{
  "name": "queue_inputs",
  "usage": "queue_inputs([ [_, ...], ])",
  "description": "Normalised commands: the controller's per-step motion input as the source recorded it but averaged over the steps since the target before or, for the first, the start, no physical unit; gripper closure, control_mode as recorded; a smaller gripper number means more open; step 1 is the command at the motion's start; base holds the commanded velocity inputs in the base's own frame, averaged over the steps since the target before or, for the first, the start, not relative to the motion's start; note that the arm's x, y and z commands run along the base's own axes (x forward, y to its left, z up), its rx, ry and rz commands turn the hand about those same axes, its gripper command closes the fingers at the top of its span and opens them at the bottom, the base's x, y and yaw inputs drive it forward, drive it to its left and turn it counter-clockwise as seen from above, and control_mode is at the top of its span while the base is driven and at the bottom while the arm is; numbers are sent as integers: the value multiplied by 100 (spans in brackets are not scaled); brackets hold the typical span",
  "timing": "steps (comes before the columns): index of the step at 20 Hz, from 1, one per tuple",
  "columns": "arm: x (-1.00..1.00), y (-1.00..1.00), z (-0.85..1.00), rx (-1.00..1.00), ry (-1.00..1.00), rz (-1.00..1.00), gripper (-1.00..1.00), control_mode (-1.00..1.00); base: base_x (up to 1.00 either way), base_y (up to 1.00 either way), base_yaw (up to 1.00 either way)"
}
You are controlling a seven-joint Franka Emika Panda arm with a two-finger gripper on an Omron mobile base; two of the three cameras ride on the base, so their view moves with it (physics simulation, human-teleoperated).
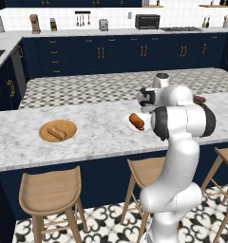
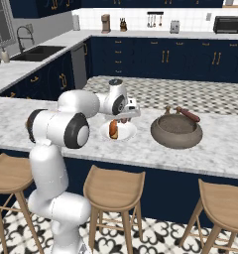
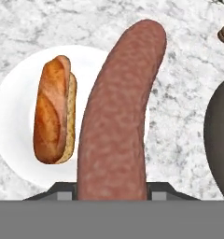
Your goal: Place one bun and one sausage from the bowl on each plate.
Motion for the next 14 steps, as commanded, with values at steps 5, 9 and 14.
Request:
queue_inputs([
  [5, 19, 3, -36, 10, 4, 9, 100, -100, 0, 0, 0],
  [9, 21, 2, -52, 9, 6, 8, 100, -100, 0, 0, 0],
  [14, 19, 1, -38, 1, 9, 4, 100, -100, 0, 0, 0],
])
